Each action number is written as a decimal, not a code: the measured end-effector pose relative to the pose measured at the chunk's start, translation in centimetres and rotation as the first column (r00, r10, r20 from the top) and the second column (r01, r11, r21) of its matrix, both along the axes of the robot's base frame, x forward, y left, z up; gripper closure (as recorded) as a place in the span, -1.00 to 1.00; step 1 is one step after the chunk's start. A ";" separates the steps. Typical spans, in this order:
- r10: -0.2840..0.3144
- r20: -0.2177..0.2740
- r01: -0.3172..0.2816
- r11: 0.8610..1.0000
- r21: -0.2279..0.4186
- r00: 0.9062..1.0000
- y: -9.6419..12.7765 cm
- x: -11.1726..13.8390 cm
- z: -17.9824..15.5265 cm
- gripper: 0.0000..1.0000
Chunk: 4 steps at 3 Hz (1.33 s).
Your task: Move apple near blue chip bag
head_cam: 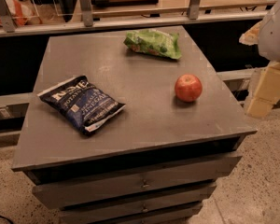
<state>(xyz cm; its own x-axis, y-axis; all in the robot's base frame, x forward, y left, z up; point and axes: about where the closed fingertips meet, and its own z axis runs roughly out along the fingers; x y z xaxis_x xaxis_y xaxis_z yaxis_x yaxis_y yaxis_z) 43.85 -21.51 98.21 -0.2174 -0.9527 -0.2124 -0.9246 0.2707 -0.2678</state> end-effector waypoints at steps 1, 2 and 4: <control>0.000 0.000 0.000 1.000 0.000 1.000 0.0 0.0 0.0 -1.00; -0.043 0.015 0.042 0.996 0.079 0.999 -0.2 0.6 -0.8 -1.00; -0.178 -0.012 0.163 0.868 0.468 0.984 -0.2 4.6 -8.7 -1.00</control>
Offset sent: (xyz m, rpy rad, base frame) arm 0.0191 -0.0086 -0.0261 0.2271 -0.0291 -0.1230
